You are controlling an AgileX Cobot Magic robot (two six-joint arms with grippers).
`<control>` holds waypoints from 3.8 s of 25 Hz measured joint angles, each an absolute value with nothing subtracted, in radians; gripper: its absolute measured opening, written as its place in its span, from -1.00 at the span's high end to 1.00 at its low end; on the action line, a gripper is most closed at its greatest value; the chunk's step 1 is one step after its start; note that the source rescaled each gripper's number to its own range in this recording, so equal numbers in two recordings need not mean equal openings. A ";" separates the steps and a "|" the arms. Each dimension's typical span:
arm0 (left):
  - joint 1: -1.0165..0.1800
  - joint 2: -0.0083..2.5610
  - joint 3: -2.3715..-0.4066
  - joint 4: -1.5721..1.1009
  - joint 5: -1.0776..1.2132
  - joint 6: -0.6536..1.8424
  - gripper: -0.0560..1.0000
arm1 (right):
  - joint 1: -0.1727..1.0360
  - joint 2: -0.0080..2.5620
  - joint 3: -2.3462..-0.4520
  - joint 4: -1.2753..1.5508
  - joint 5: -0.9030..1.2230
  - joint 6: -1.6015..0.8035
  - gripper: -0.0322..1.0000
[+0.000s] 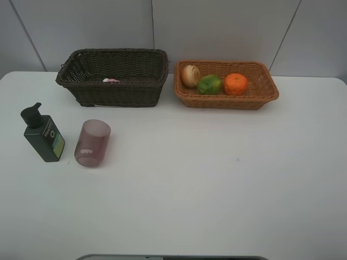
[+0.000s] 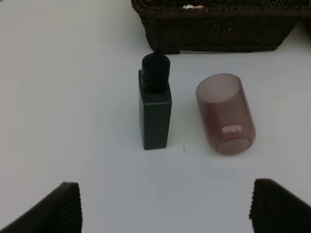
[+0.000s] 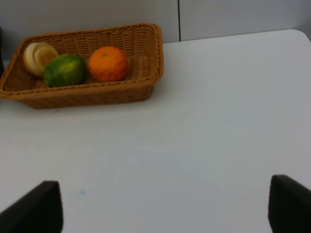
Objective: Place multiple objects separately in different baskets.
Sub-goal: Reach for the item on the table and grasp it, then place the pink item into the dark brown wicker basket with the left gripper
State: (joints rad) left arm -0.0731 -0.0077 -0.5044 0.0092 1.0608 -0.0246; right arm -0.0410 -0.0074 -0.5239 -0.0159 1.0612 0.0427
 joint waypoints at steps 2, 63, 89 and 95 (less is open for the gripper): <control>-0.073 -0.008 -0.504 0.009 1.061 -0.025 -0.64 | -0.041 -0.007 -0.524 -0.016 1.061 0.044 -0.81; -0.106 1.616 -1.021 0.122 0.822 -0.237 -0.95 | -0.041 -0.007 -0.524 -0.016 1.061 0.045 -0.81; -0.106 1.732 -0.959 0.093 0.654 -0.237 0.86 | -0.041 -0.007 -0.524 -0.016 1.061 0.045 -0.81; -0.106 1.732 -0.959 0.093 0.659 -0.245 0.84 | -0.041 -0.007 -0.524 -0.016 1.061 0.045 -0.81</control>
